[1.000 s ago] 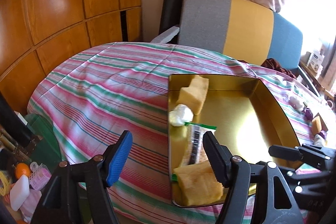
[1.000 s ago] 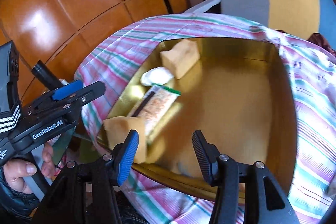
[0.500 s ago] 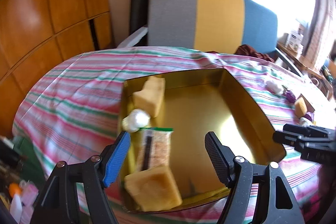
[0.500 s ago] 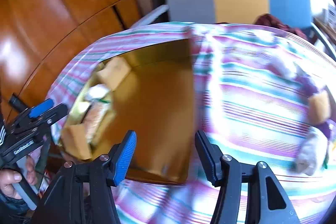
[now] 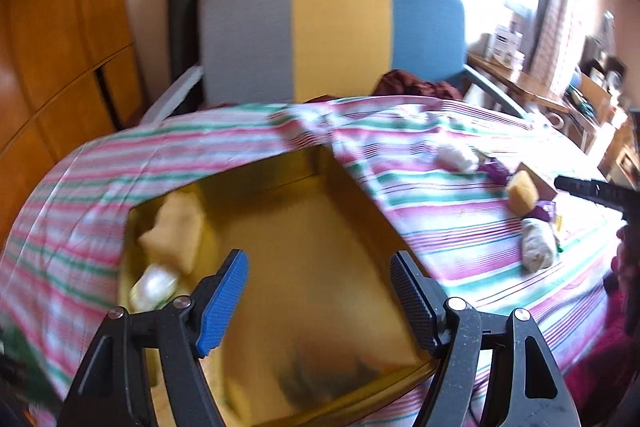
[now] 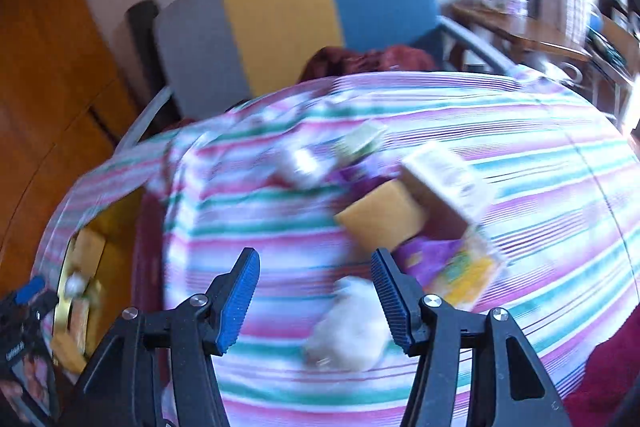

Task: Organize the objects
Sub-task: 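Move both tools to the pile and grasp the white wrapped ball with the left gripper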

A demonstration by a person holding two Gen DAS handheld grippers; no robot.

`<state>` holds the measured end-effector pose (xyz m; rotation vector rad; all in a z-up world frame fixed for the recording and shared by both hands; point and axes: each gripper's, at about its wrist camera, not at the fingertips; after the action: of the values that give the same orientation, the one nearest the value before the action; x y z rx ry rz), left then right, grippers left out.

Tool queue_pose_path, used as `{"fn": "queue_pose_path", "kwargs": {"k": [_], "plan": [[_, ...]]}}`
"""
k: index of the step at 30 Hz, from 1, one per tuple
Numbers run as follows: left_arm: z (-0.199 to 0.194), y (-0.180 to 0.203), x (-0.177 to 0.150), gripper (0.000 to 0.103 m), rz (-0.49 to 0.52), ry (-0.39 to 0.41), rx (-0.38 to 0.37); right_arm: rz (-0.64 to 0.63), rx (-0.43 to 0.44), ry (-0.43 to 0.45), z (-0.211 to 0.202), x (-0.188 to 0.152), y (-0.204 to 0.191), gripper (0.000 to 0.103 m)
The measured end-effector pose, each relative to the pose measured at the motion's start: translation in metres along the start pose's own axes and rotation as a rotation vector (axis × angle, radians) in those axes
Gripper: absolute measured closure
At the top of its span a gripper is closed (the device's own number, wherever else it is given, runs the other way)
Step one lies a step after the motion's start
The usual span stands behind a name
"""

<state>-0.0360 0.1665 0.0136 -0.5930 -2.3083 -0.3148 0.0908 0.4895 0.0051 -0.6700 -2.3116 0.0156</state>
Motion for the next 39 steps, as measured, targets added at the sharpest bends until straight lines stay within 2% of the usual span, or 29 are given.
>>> {"fn": "queue_pose_path", "kwargs": {"k": [3,5,9,13,22,30,35,38,39], "plan": [[0.013,0.029,0.017,0.029,0.046,-0.008,-0.046,0.126,-0.057,0.041,-0.001,0.005,0.039,0.044],[0.025,0.046,0.03,0.029,0.039,-0.035,-0.092,0.229,-0.086,0.061,-0.001,0.002,0.065,0.044],[0.051,0.083,0.051,0.03,0.052,-0.081,-0.155,0.379,-0.058,0.045,0.003,-0.002,0.094,0.044],[0.089,0.116,0.068,0.037,0.042,-0.148,-0.19,0.395,-0.03,0.031,0.005,-0.002,0.098,0.044],[0.171,0.158,0.092,0.039,-0.039,-0.252,-0.201,0.442,0.035,-0.011,0.013,-0.008,0.107,0.043],[0.222,0.183,0.113,0.038,-0.078,-0.269,-0.169,0.433,0.073,-0.044,0.018,-0.01,0.102,0.043],[0.257,0.197,0.115,0.038,-0.07,-0.296,-0.141,0.434,0.077,-0.044,0.018,-0.01,0.103,0.043],[0.271,0.198,0.106,0.066,-0.076,-0.325,-0.166,0.456,0.055,-0.033,0.017,-0.011,0.108,0.043],[0.269,0.198,0.104,0.069,-0.058,-0.313,-0.152,0.464,0.055,-0.03,0.016,-0.012,0.11,0.043]]}}
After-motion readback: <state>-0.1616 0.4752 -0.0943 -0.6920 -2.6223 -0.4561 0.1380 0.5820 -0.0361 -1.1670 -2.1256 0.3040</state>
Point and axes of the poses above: each gripper's, at about its wrist camera, not at the fingertips, and z roughly the way its jaws point, y to its right, x to its top, and after that the axes turned 4 degrees about -z, right-handed
